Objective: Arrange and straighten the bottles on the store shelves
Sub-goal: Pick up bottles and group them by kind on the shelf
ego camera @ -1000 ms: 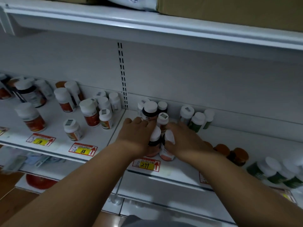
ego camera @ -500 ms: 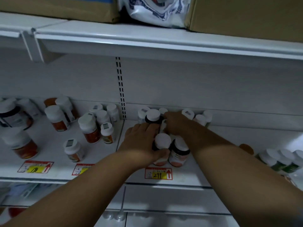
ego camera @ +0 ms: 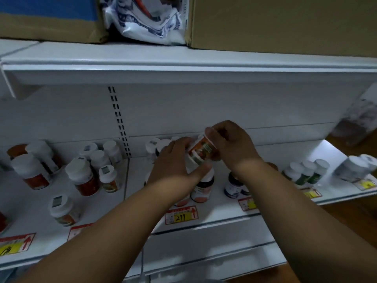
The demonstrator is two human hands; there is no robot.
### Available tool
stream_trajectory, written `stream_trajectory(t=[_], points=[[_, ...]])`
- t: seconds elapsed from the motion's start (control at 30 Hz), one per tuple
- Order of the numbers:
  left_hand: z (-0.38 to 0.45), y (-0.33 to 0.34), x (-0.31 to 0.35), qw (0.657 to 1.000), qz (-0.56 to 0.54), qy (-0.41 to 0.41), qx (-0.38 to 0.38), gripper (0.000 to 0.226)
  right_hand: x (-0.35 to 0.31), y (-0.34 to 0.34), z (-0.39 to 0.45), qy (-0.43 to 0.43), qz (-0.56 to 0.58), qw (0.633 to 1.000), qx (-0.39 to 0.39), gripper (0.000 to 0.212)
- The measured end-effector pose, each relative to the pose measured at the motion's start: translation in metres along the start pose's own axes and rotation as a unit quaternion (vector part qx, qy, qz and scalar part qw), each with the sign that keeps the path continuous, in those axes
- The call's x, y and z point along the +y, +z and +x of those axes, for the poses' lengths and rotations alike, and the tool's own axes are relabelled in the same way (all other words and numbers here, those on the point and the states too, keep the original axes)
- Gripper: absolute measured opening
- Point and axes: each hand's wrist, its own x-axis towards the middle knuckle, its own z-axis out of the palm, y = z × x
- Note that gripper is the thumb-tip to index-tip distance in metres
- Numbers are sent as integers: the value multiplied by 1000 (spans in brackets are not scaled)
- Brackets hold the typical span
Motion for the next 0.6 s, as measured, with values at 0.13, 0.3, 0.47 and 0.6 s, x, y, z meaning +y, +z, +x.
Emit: stream_trajectory(t=[0.13, 0.3, 0.47, 0.6], points=[[3, 25, 27, 995, -53, -8, -84, 52, 2, -29, -26, -14, -29, 999, 20, 22], [1, 62, 47, 993, -56, 57, -82, 41, 21, -76, -45, -8, 4, 1000, -22, 7], [7, 108, 83, 991, -44, 77, -96, 32, 51, -139, -47, -17, -40, 998, -47, 22], [22, 159, 118, 994, -39, 70, -80, 35, 77, -189, -36, -17, -41, 998, -41, 20]])
